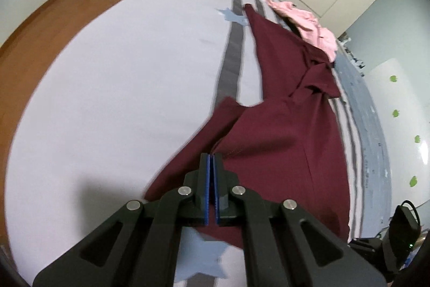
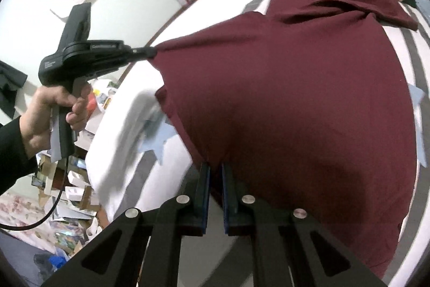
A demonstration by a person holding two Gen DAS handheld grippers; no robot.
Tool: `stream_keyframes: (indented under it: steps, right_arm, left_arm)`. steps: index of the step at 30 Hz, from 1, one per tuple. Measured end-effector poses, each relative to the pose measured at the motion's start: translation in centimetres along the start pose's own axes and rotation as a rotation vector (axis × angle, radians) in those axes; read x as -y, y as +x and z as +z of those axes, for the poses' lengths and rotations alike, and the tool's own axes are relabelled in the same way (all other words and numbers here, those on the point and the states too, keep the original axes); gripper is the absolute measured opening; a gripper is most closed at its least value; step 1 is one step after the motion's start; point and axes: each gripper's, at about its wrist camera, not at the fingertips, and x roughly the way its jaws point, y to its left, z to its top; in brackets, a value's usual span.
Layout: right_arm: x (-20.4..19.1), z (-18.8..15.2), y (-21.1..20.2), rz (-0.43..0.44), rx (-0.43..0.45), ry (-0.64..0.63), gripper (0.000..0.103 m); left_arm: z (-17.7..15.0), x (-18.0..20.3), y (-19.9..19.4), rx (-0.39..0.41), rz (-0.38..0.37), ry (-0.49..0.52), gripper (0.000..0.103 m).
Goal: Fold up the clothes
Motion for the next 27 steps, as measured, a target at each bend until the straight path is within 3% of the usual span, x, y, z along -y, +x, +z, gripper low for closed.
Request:
stream_keyframes:
  steps: [6, 18, 21, 22, 23, 27]
  right_arm:
    - [0.1, -1.4, 3.2, -0.016, -0.064, 0.06, 0.007]
    - [0.5, -1.9, 3.1, -0.002, -0.091, 0.043, 0.008]
    - [0.9, -1.8, 2.8, 0.007, -0.099, 0.046, 0.011]
    - [1.0, -1.8, 2.6, 0.01, -0.101, 0.047, 0.017]
    - [1.2, -1.8, 2.5, 0.012, -0.104, 0.048, 0.024]
    - [1.7, -1.8, 1.3, 0.011, -0.096, 0.04, 0.026]
  left_arm:
    - [-0.6, -1.6, 2.4, -0.056, 0.052, 0.017, 0.001]
    - [-2.5, -2.7, 3.9, -0.105, 0.095, 0.002, 0.001]
    - [-3.2, -3.0, 4.6, -0.138, 0.104, -0.011, 0.003]
    - [-3.2, -3.0, 4.4, -0.13, 0.111, -0.016, 0.005]
    - [-3.1, -3.3, 4.0, -0.111, 0.124, -0.034, 0.007]
    - [-2.9, -5.9, 1.8, -0.052, 0.13, -0.181, 0.012]
